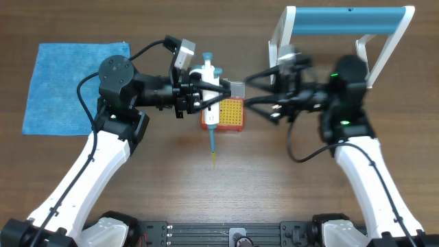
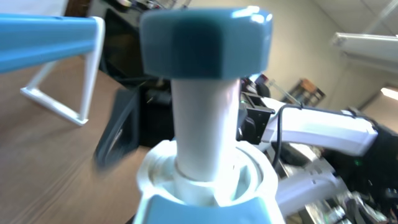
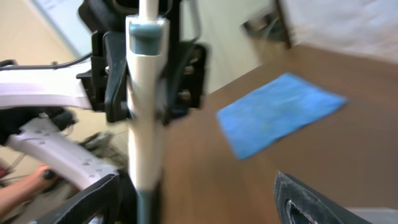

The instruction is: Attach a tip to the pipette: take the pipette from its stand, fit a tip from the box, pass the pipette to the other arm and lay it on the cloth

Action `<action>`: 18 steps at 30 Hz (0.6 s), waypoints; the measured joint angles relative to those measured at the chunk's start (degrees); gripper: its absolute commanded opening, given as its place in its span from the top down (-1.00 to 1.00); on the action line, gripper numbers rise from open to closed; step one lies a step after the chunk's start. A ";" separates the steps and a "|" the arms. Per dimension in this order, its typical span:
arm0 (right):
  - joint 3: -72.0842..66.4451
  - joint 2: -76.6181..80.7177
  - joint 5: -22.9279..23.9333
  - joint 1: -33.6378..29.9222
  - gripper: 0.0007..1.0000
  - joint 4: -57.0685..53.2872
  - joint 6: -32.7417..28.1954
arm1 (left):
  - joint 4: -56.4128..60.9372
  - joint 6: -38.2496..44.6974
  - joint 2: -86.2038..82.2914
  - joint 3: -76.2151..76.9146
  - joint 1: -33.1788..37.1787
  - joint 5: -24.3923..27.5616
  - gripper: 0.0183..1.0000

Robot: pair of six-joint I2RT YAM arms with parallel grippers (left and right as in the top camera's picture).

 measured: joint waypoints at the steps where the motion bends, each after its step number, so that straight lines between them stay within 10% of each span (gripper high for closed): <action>1: 0.00 0.00 -0.70 -2.58 -0.61 -0.04 -1.27 | -0.63 -0.42 0.00 0.00 0.42 -0.66 0.99; 5: 0.00 -0.11 1.84 -10.75 -0.61 -0.22 -8.76 | -7.98 -1.18 0.00 0.22 3.02 -4.83 0.99; 8: 0.22 -2.58 22.27 -9.77 -0.62 -12.13 -19.02 | -26.01 3.50 0.13 0.92 7.50 -11.28 0.99; 10: 0.07 -5.64 43.78 -5.90 -0.62 -17.31 -25.97 | -35.43 6.91 0.22 0.76 10.23 -16.96 0.99; 13: -0.02 -12.02 59.78 -3.52 -0.62 -13.90 -29.24 | -47.32 12.00 0.28 1.57 12.35 -23.47 0.99; 18: -1.46 -24.63 71.84 -3.54 -0.62 -14.10 -29.18 | -71.73 20.50 0.72 11.89 12.63 -35.28 0.99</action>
